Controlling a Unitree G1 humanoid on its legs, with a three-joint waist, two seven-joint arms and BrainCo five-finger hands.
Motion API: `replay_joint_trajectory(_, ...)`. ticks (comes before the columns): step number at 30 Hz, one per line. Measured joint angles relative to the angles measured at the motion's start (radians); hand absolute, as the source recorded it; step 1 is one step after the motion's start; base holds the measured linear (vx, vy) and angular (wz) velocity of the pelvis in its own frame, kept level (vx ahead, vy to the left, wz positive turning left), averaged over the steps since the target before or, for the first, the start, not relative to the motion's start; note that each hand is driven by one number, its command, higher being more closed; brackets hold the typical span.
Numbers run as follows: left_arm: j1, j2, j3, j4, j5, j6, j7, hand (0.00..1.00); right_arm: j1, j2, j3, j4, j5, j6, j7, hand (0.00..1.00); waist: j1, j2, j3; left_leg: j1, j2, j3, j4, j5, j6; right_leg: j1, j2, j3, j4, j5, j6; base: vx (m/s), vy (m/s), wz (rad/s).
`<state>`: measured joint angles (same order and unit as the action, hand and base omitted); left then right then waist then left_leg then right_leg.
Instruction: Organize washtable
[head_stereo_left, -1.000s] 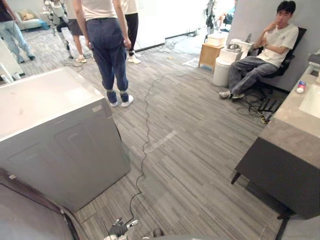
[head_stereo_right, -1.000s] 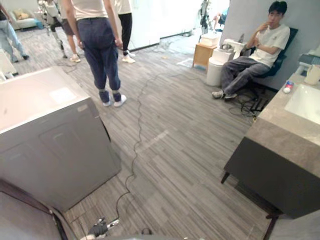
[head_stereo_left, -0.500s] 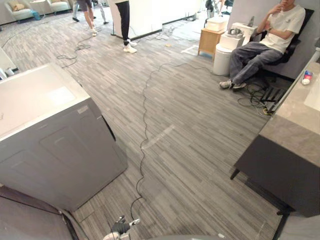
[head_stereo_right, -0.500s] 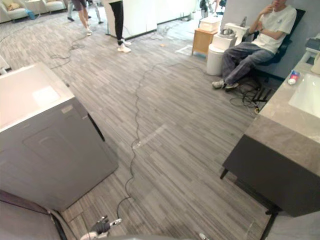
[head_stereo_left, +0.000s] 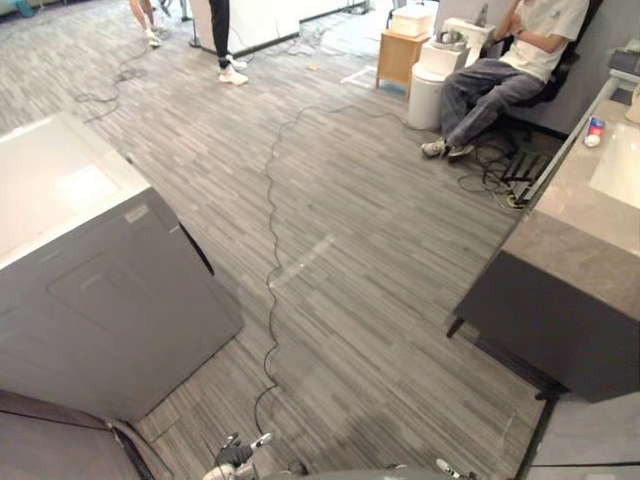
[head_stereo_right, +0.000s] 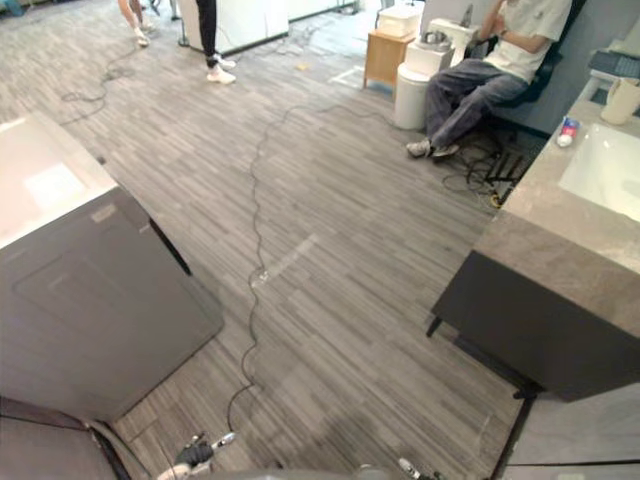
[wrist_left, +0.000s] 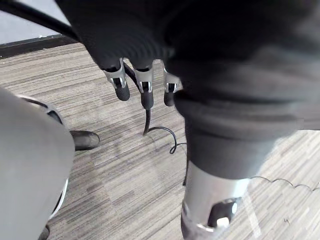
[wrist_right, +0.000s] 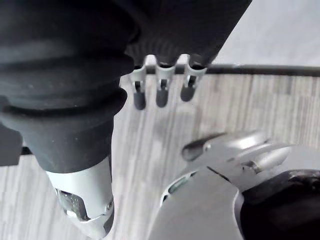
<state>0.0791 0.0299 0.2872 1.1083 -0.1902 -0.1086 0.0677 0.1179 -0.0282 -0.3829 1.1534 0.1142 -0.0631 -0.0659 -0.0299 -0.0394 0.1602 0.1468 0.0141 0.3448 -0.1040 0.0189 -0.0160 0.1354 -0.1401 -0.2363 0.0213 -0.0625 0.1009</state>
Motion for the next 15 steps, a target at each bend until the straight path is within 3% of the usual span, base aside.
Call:
replay_joint_trajectory(5, 0.0, 0.01, 0.036, -0.021, -0.004, -0.011, 0.0, 0.0, 0.003, 0.013, 0.0, 0.0, 0.004, 0.002, 0.002, 0.0, 0.022, -0.039, 0.019, 0.004, -0.045, -0.039, 0.0, -0.038, 0.022, -0.001, -0.065, -0.041, 0.101, -0.072, 0.038, 0.08, 0.049, 0.32)
replay_joint_trajectory(6, -0.001, 0.002, 0.039, -0.02, -0.015, -0.012, 0.0, 0.0, 0.003, 0.012, 0.0, -0.002, 0.029, 0.002, 0.007, 0.0, 0.026, -0.037, 0.025, 0.024, -0.052, -0.06, 0.0, -0.06, 0.041, -0.023, -0.09, -0.039, 0.21, -0.087, 0.054, 0.09, 0.063, 0.28)
replay_joint_trajectory(7, 0.0, -0.007, 0.039, -0.02, -0.016, -0.012, 0.0, 0.0, 0.004, 0.008, -0.001, -0.006, 0.04, 0.001, 0.009, 0.0, 0.027, -0.028, 0.029, 0.033, -0.05, -0.067, 0.001, -0.066, 0.044, -0.049, -0.096, -0.033, 0.281, -0.085, 0.05, 0.16, 0.123, 0.32)
replay_joint_trajectory(9, 0.002, -0.007, 0.053, -0.02, -0.029, -0.01, -0.002, 0.0, 0.019, 0.015, 0.002, -0.042, 0.078, -0.002, 0.013, 0.0, 0.027, -0.006, 0.04, 0.078, -0.034, -0.093, 0.003, -0.086, 0.063, -0.165, -0.106, 0.023, 0.569, -0.032, -0.027, 0.16, 0.106, 0.27)
replay_joint_trajectory(10, 0.006, -0.005, 0.06, -0.02, -0.035, -0.009, -0.002, 0.0, 0.018, 0.019, 0.003, -0.046, 0.083, -0.004, 0.013, 0.0, 0.024, -0.003, 0.042, 0.086, -0.025, -0.095, 0.007, -0.091, 0.074, -0.193, -0.098, 0.035, 0.615, -0.056, -0.03, 0.16, 0.049, 0.27)
replay_joint_trajectory(12, 0.006, -0.004, 0.07, -0.022, -0.035, -0.007, -0.006, 0.0, 0.028, 0.021, 0.024, -0.073, 0.083, -0.009, 0.012, 0.0, 0.028, -0.006, 0.042, 0.111, 0.022, -0.105, 0.008, -0.103, 0.065, -0.279, -0.026, 0.046, 0.634, -0.145, -0.019, 0.23, 0.067, 0.24)
replay_joint_trajectory(15, -0.001, -0.005, 0.076, -0.02, -0.033, 0.006, -0.018, 0.0, 0.029, 0.019, 0.027, -0.08, 0.088, -0.01, 0.011, 0.0, 0.031, -0.006, 0.043, 0.117, 0.042, -0.11, 0.009, -0.126, 0.036, -0.41, 0.046, 0.027, 0.52, -0.147, -0.006, 0.36, 0.062, 0.08)
